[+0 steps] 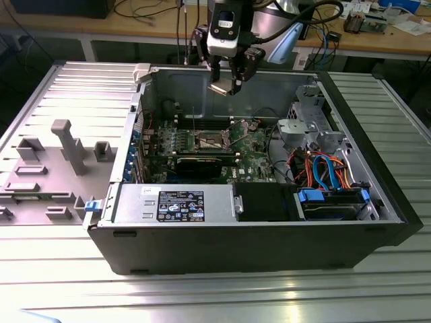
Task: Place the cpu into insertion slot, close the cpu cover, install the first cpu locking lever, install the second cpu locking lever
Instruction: 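Place the cpu into insertion slot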
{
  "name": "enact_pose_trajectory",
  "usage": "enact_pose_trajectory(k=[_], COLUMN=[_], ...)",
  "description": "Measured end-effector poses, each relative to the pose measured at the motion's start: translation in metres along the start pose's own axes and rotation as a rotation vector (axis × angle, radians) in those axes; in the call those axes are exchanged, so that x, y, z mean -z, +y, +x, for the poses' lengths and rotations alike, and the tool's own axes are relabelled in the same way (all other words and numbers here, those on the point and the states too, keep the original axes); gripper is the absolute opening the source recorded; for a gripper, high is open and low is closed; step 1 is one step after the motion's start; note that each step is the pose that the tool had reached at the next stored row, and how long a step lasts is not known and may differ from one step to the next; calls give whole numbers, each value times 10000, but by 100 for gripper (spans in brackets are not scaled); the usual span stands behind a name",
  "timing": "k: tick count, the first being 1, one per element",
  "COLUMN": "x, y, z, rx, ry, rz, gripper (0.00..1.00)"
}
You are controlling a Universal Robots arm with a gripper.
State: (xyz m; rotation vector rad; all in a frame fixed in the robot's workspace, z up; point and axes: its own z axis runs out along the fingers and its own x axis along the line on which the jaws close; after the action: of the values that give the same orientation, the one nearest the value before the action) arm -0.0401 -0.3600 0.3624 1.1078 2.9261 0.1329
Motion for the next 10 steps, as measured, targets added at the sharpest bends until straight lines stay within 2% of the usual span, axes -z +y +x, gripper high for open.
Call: enact_pose_trajectory(k=[10], x=[0], y=[-18], z=[19], rx=[-311], ry=[-29], rz=[-3], gripper=[55])
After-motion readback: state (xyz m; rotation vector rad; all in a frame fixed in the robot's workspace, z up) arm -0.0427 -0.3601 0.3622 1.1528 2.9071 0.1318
